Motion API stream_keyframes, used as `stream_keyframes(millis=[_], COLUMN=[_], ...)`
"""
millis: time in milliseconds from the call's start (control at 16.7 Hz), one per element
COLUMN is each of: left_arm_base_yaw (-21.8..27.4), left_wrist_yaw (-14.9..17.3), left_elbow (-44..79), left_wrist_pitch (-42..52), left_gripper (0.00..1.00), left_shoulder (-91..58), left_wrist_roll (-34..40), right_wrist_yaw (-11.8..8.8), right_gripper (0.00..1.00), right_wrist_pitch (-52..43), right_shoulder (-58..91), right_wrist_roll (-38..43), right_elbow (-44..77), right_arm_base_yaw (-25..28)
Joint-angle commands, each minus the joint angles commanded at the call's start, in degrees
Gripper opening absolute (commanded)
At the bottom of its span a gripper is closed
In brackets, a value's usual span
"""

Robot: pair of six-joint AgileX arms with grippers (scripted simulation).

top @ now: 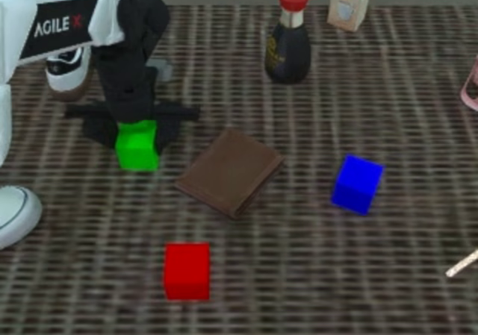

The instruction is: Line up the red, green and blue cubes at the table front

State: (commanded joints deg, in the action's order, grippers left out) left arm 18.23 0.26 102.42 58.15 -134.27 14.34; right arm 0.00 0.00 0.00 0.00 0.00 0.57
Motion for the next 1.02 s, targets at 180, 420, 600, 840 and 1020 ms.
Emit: stream_keyframes(millis=[180, 420, 600, 840, 1020], left_arm_base_yaw=[0.00, 0.00, -0.18, -0.87, -1.13], left_wrist_yaw=[0.00, 0.00, -0.01, -0.04, -0.04], left_elbow=[0.00, 0.00, 0.96, 6.57, 10.03], left_wrist_pitch=[0.00, 0.00, 1.02, 8.90, 13.43], left_gripper=[0.00, 0.00, 0.00, 0.00, 0.00], left_shoulder=[0.00, 0.00, 0.25, 1.99, 3.38], left_wrist_roll=[0.00, 0.00, -0.02, 0.18, 0.06], right_wrist_yaw=[0.00, 0.00, 0.00, 0.00, 0.00], right_gripper=[1.00, 1.00, 1.00, 1.00, 1.00], right_wrist_pitch=[0.00, 0.00, 0.00, 0.00, 0.00], right_shoulder=[0.00, 0.00, 0.00, 0.00, 0.00], right_wrist_roll=[0.00, 0.00, 0.00, 0.00, 0.00], right_elbow=[0.00, 0.00, 0.00, 0.00, 0.00], right_arm_base_yaw=[0.00, 0.00, 0.00, 0.00, 0.00])
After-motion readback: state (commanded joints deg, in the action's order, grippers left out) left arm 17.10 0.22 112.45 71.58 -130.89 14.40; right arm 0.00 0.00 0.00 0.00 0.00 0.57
